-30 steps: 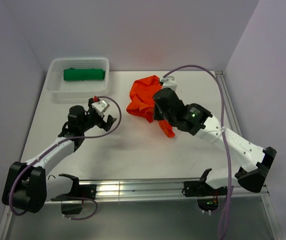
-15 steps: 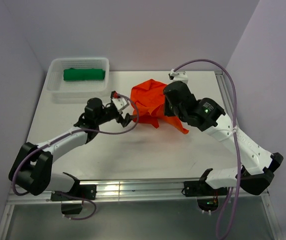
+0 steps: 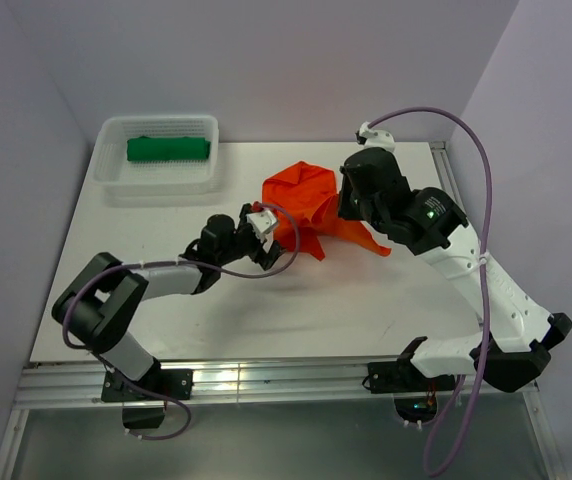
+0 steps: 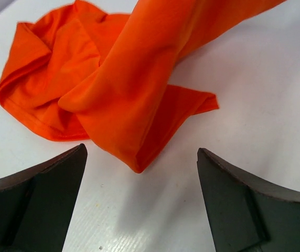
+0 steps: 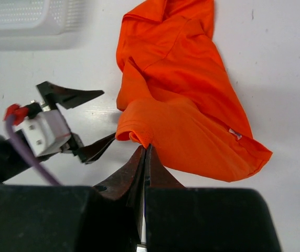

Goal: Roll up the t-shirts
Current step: Flatten the tshirt

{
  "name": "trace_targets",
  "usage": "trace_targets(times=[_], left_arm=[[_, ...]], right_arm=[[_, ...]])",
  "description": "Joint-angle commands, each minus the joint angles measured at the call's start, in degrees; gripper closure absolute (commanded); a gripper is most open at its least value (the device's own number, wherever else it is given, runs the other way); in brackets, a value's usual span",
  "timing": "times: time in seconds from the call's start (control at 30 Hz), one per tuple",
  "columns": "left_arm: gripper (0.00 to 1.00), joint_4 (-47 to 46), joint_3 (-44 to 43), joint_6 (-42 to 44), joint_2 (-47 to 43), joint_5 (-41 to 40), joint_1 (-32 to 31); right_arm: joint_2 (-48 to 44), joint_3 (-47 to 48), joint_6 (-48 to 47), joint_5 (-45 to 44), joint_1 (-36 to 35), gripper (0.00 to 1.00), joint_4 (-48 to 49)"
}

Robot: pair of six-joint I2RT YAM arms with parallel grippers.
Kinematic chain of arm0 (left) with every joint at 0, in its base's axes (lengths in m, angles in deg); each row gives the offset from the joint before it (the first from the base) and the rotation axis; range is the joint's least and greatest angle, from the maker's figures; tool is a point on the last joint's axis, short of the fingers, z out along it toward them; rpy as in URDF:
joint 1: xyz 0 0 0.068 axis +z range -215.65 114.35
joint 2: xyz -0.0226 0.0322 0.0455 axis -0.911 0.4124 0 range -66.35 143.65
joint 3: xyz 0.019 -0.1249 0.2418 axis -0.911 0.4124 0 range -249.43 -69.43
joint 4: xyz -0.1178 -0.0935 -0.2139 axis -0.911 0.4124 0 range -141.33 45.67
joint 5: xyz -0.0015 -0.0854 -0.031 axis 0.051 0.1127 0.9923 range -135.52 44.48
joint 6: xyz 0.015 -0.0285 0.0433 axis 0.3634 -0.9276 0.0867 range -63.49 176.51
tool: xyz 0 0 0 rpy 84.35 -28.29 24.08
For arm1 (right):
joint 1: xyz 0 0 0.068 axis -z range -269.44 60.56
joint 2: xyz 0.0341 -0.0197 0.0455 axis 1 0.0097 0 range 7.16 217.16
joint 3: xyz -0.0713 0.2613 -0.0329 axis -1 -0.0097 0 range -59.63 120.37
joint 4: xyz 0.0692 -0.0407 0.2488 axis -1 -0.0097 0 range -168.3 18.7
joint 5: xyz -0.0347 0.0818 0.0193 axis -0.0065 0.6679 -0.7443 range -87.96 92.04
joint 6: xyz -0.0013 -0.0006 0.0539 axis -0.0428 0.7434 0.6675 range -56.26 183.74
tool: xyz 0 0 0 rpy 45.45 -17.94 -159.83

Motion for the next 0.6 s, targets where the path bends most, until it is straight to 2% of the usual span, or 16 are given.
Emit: trace_targets(times=[0.0, 0.07, 0.17, 0.2, 0.47, 0.57], left_arm=[[0.08, -5.9, -2.4, -2.2, 3.7, -4.2, -0.5], [0.08, -5.6, -4.3, -2.9, 6.3, -4.6, -0.7], [0.17, -2.7, -9.8, -3.8, 11.3, -11.1, -2.1], [0.26, -2.5, -11.0, -4.0, 12.4, -13.4, -2.1], [0.53, 0.7, -20.4, -7.6, 19.6, -17.4, -2.1], [0.56, 1.5, -20.8, -7.7, 19.7, -17.5, -2.1]], right_arm=[[-1.3, 2.3, 0.1, 1.3, 0.3, 1.0, 1.0], [-1.2, 2.5, 0.1, 1.3, 0.3, 1.0, 0.8], [-1.2, 2.4, 0.4, 1.4, 0.3, 1.0, 0.7], [-1.4, 2.4, 0.5, 1.5, 0.3, 1.0, 0.8], [-1.8, 5.8, 1.1, 1.3, 1.0, 1.0, 0.0], [-1.0, 11.5, 0.6, 2.0, 1.8, 1.0, -0.9]])
